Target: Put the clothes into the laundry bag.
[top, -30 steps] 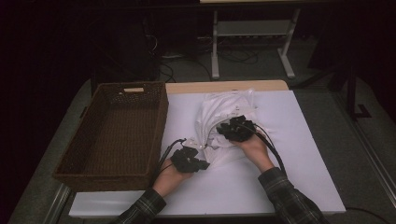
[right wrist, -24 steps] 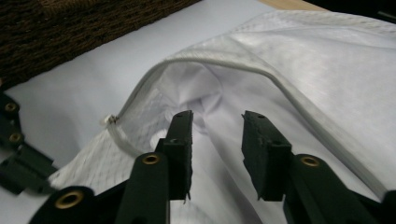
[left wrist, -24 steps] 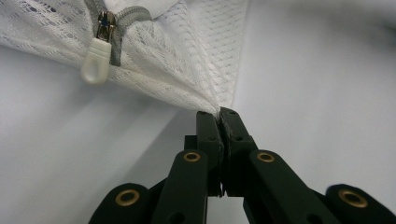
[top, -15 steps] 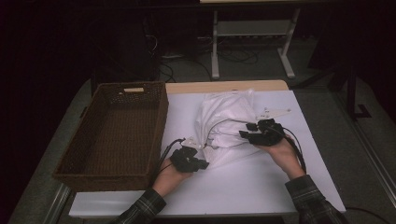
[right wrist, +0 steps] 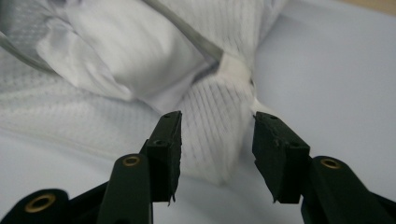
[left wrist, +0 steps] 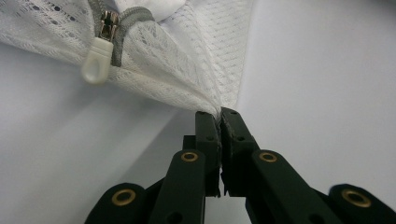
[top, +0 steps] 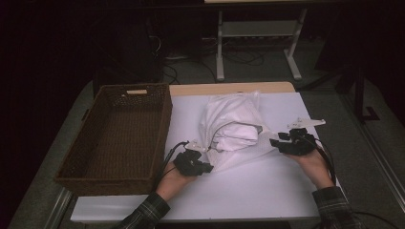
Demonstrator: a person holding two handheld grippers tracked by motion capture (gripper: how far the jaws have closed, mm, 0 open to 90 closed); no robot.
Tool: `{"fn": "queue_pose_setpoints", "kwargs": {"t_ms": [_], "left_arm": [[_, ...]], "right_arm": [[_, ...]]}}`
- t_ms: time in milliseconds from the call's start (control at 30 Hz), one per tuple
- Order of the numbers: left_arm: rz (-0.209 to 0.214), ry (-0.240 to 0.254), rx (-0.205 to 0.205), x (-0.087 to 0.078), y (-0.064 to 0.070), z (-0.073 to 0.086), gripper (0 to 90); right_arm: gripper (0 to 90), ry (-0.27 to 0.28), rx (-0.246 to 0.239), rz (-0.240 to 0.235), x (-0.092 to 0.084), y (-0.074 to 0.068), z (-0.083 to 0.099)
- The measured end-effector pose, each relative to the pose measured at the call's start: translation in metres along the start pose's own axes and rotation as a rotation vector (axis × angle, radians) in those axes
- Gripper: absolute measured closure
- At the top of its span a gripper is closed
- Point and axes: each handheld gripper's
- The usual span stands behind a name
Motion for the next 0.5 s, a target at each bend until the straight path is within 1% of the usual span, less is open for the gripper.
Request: {"fn": "queue_pose_setpoints", "kwargs": {"t_ms": [33,67,133,200,333,400,433,467,500], "left_arm": [[-0.001,-0.003,-0.001,0.0,0.0,0.0,86.6],[-0.002,-0.003,0.0,0.0,0.0,0.0,86.6],[-0.003,-0.002,-0.001,0.0,0.0,0.0,86.6],[-0.003,-0.003,-0.003,0.0,0.0,0.0,86.6],[-0.006,-0.001,-0.007,0.001,-0.001,0.0,86.6],[-0.006,-0.001,-0.007,0.001,-0.001,0.0,86.6],[-0.008,-0.003,-0.007,0.001,-0.001,0.0,86.6],[-0.008,-0.002,-0.008,0.001,-0.001,0.0,86.6],[-0.01,-0.002,-0.007,0.001,-0.001,0.0,86.6]], "right_arm": [[52.4,-0.02,0.013,-0.002,0.003,0.003,0.005],[53.3,-0.02,0.025,-0.01,0.005,0.005,0.007],[58.0,-0.012,0.041,-0.027,0.008,0.007,0.008],[63.1,-0.031,0.035,-0.036,0.013,0.007,0.01],[80.5,-0.05,0.006,-0.047,0.019,0.005,0.012],[80.5,-0.054,-0.002,-0.045,0.019,0.004,0.012],[82.7,-0.054,-0.002,-0.045,0.019,0.004,0.012],[86.9,-0.062,-0.016,-0.048,0.02,0.004,0.012],[86.9,-0.066,-0.017,-0.046,0.02,0.003,0.013]]}}
Point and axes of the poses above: each handheld gripper's, and its own axes: x roughly forward along the jaws, z roughly out of its underside, y roughly to its right, and after that the axes turned 11 degrees about -x, right-handed
